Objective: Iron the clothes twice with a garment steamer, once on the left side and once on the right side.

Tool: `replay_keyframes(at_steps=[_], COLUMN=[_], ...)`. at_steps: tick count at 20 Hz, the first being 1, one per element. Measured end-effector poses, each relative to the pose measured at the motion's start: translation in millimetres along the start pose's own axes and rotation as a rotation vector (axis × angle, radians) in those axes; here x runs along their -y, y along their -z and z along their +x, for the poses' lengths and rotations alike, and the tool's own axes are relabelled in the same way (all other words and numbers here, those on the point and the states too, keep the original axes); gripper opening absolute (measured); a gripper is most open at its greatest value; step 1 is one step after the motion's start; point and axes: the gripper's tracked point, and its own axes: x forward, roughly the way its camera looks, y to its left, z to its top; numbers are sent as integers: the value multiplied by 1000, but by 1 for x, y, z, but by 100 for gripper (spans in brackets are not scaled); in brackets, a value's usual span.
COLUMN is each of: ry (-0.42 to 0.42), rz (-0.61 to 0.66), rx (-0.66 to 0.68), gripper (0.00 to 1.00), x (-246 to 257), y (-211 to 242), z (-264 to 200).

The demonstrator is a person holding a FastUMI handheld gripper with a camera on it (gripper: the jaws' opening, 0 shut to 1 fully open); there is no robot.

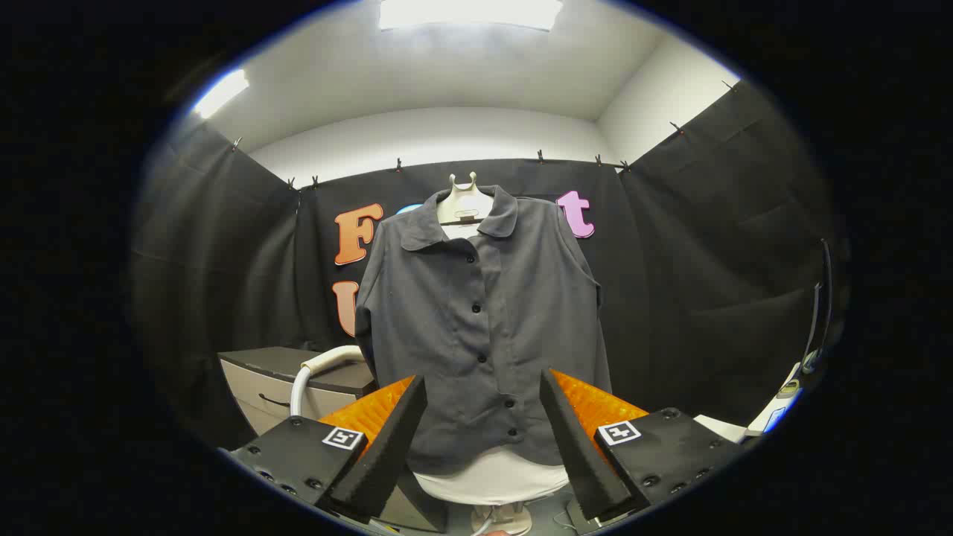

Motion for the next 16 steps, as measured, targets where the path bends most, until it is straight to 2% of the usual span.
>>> replay_keyframes(at_steps=[6,16], ry=[-13,28], rz=[27,32], rx=[-8,-33], gripper=[98,98], x=[-7,3], y=[2,9], z=[4,8])
